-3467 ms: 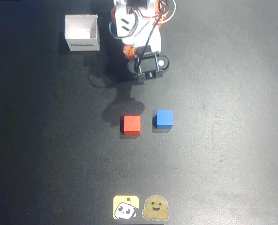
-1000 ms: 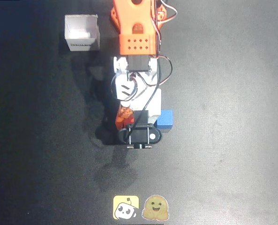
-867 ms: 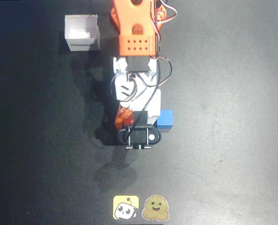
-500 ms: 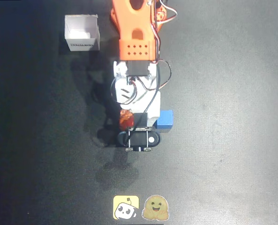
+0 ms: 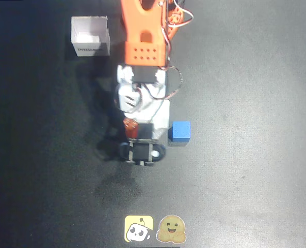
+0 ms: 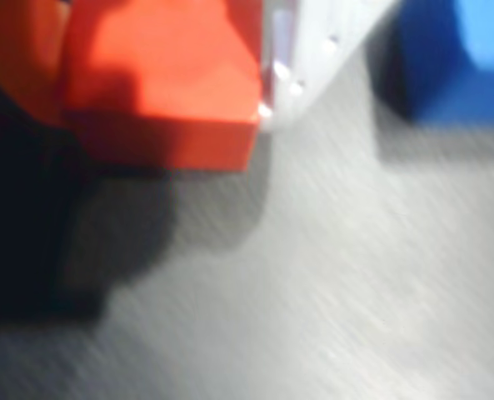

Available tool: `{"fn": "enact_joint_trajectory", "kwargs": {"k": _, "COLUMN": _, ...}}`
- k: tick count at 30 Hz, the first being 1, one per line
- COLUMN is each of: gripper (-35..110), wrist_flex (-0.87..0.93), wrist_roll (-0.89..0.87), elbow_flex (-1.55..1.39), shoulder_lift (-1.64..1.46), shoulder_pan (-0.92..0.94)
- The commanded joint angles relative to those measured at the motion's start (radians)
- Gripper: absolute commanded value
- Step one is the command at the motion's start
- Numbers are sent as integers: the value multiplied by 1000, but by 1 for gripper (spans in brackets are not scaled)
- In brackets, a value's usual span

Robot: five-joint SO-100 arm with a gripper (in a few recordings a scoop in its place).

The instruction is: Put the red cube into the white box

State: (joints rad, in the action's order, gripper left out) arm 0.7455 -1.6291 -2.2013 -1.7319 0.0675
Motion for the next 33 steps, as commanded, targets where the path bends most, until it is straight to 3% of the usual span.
{"fn": "enact_joint_trajectory", "kwargs": {"k": 1, "gripper": 0, "wrist_flex": 130, "wrist_roll": 11, "elbow_flex": 77, "shoulder_lift": -115, "shoulder_pan": 60}}
{"fn": "enact_joint_trajectory", "kwargs": {"k": 9, "gripper": 0, "wrist_flex": 528, "wrist_roll": 3, "elbow_flex": 221, "shoulder_lift": -382, "shoulder_pan": 308}}
{"fn": "enact_joint_trajectory", "kwargs": {"k": 16, "gripper": 0, "wrist_flex": 847, "wrist_roll": -49, "elbow_flex": 330, "shoulder_lift": -508, "shoulder_pan": 646}}
{"fn": "enact_joint_trajectory", "kwargs": {"k": 25, "gripper": 0, "wrist_flex": 999, "wrist_roll": 8, "elbow_flex": 313, "shoulder_lift": -508, "shoulder_pan": 1028}}
{"fn": "enact_joint_trajectory", "kwargs": {"k": 33, "gripper": 0, "wrist_flex": 1026, "wrist_roll": 64, "elbow_flex": 290, "shoulder_lift": -466, "shoulder_pan": 1170}}
